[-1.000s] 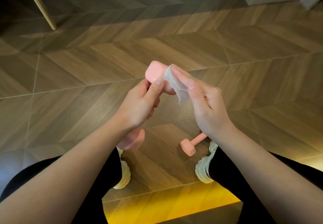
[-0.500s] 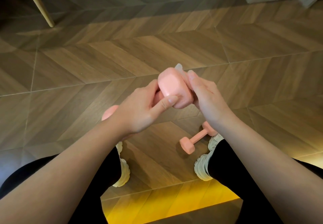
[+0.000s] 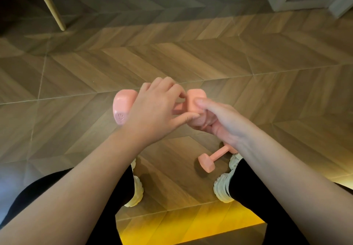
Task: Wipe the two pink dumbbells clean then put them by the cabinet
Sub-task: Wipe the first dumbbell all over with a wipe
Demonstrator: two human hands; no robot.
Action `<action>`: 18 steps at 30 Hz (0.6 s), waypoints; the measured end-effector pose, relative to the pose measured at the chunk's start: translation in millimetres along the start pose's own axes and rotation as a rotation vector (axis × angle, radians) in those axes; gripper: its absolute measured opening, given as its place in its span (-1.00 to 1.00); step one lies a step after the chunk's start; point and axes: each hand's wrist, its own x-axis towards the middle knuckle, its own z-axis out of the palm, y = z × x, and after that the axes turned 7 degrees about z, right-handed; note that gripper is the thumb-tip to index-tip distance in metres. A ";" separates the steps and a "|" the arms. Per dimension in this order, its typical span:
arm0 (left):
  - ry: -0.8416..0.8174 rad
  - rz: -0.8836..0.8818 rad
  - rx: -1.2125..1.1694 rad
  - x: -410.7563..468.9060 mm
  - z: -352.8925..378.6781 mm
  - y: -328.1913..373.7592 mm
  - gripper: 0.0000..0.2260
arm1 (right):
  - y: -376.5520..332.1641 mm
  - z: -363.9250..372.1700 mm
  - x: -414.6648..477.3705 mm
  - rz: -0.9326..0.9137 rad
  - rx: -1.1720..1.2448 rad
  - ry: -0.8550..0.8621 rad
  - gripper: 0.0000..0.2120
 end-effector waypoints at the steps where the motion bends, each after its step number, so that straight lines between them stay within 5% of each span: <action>1: 0.109 0.007 -0.059 -1.0 0.0 2.9 -0.62 | -0.9 0.8 0.5 0.009 0.030 0.035 -0.70; 4: 0.189 -0.156 -0.347 -2.8 2.8 12.1 -0.65 | -8.9 0.5 0.1 0.000 0.151 0.144 -0.73; 8: 0.017 -0.699 -0.810 7.8 4.3 14.2 -0.62 | -20.5 1.2 -4.4 -0.073 0.255 0.173 -0.76; 11: 0.080 -0.968 -1.290 19.0 1.9 7.2 -0.61 | -26.7 4.8 -12.5 -0.125 0.280 0.104 -0.67; 14: 0.218 -0.984 -1.518 26.5 0.8 5.9 -0.66 | -24.3 12.7 -21.8 -0.140 0.261 0.017 -0.56; 18: 0.701 -1.067 -1.829 33.4 -7.2 10.8 -0.84 | -13.2 27.3 -27.6 -0.094 0.220 -0.068 -0.42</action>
